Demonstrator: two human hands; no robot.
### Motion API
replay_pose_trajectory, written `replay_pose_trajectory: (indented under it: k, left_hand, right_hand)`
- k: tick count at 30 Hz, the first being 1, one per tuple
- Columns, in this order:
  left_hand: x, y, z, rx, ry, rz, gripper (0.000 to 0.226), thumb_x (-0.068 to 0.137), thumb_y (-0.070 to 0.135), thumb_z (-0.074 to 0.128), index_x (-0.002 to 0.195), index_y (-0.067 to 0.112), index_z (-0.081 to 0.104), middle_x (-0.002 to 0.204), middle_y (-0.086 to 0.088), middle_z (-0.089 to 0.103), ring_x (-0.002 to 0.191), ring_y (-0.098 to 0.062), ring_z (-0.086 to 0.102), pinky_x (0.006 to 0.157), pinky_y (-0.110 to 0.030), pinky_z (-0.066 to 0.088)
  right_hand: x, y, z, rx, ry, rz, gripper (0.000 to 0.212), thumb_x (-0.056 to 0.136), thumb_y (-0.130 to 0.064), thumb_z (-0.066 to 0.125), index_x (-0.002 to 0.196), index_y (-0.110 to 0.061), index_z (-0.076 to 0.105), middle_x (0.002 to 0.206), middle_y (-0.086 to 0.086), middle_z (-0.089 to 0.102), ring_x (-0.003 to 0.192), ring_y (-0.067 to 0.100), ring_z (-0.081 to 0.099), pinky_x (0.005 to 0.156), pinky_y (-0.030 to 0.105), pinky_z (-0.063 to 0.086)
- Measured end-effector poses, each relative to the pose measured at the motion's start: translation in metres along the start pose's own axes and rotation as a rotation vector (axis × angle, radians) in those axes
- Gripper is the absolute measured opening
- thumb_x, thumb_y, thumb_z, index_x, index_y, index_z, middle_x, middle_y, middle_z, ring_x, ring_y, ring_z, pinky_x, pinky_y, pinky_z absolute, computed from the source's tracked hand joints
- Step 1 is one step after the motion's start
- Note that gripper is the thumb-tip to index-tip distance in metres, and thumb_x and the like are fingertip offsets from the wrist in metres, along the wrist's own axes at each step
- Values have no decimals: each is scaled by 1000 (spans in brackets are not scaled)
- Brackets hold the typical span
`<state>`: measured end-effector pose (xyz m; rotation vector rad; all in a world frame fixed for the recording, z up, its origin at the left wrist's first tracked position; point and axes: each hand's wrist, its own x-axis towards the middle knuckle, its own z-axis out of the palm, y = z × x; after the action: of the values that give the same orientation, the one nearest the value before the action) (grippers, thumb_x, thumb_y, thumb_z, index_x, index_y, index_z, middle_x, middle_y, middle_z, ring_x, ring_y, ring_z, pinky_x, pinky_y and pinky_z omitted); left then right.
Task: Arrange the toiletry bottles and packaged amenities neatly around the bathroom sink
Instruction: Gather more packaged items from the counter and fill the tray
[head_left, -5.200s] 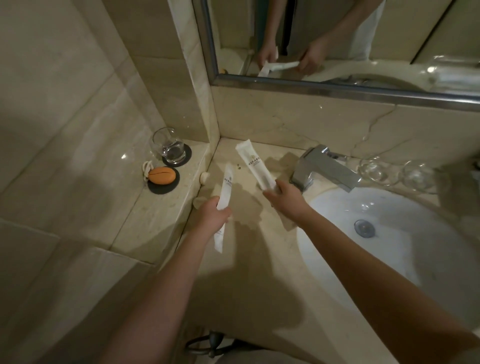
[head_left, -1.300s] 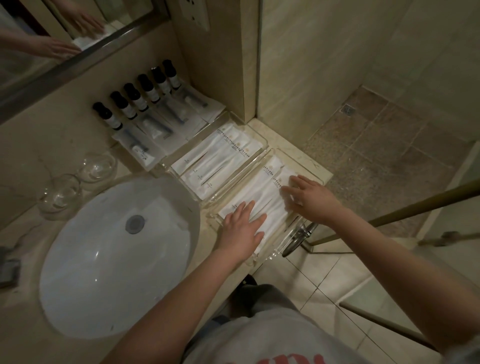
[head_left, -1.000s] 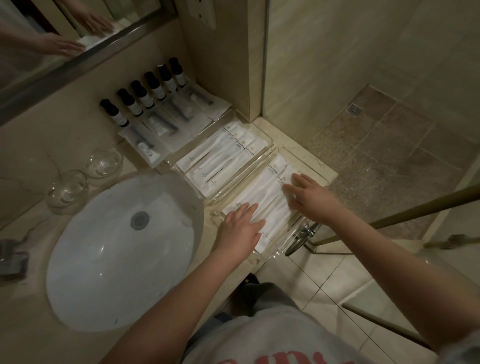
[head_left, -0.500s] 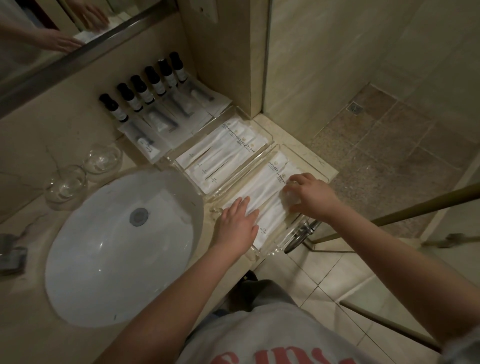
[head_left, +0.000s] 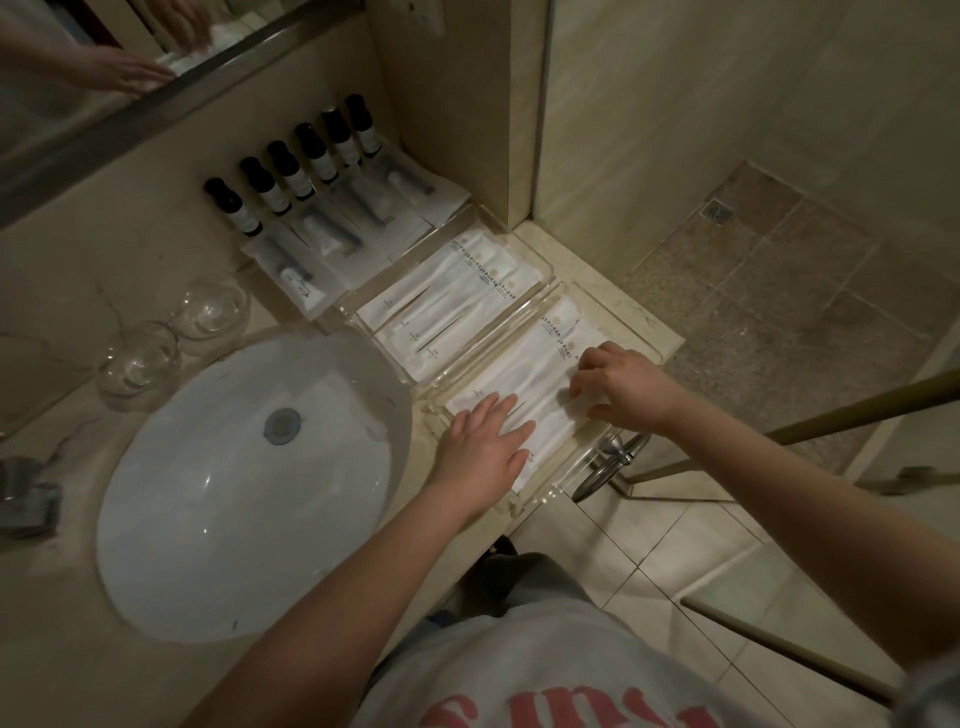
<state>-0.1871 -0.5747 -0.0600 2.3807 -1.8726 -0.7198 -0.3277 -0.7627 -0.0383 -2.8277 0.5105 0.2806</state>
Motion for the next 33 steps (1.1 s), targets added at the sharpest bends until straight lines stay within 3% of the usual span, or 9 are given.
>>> replay_pose_trajectory:
  k: [7, 11, 14, 17, 19, 23, 33]
  left_hand:
    - [2, -1, -1, 62, -25, -37, 46, 98, 38, 32, 144, 33, 29, 160, -2, 7, 147, -24, 0, 118, -48, 9]
    - [1, 0, 0, 96, -55, -24, 50, 98, 35, 35, 146, 33, 23, 160, -1, 2, 148, -24, -4, 119, -49, 6]
    - [1, 1, -1, 102, -45, 2, 49, 98, 27, 36, 145, 32, 25, 160, 1, 4, 148, -23, -4, 119, -49, 4]
    - [2, 1, -1, 101, -39, -10, 51, 98, 19, 36, 145, 32, 25, 160, -1, 3, 147, -24, -5, 119, -49, 4]
    - [2, 1, -1, 103, -38, -13, 51, 97, 18, 36, 146, 32, 25, 160, -2, 3, 147, -25, -4, 119, -49, 5]
    - [2, 1, 0, 94, -28, -21, 53, 97, 16, 37, 146, 32, 24, 160, -2, 3, 147, -25, -3, 120, -48, 5]
    - [1, 4, -1, 44, -19, -39, 53, 97, 20, 40, 146, 32, 24, 160, -2, 3, 147, -24, -2, 119, -48, 5]
  right_hand:
    - [7, 7, -15, -62, -134, -26, 36, 76, -14, 67, 110, -26, 68, 112, 3, 57, 108, 23, 49, 75, 33, 47]
    - [6, 9, -12, -47, -127, -20, 39, 74, -7, 67, 108, -26, 71, 108, 4, 60, 104, 25, 52, 71, 31, 42]
    - [3, 10, -5, 11, -5, -45, 38, 66, -6, 72, 102, -21, 73, 96, 7, 65, 91, 30, 59, 65, 34, 47]
    - [-1, 13, -4, 67, 118, 28, 40, 75, -13, 69, 114, -14, 67, 106, 10, 67, 98, 31, 61, 74, 39, 52]
    - [-3, 16, -3, 33, 109, 46, 37, 81, -19, 64, 117, -14, 64, 115, 10, 65, 105, 32, 60, 79, 40, 51]
    - [-9, 17, 0, -5, 84, 54, 30, 82, -21, 62, 111, -17, 67, 118, 10, 65, 104, 32, 62, 77, 38, 50]
    - [-12, 19, 2, 108, 64, 163, 40, 85, -35, 62, 123, -22, 58, 130, 4, 57, 111, 27, 58, 79, 36, 51]
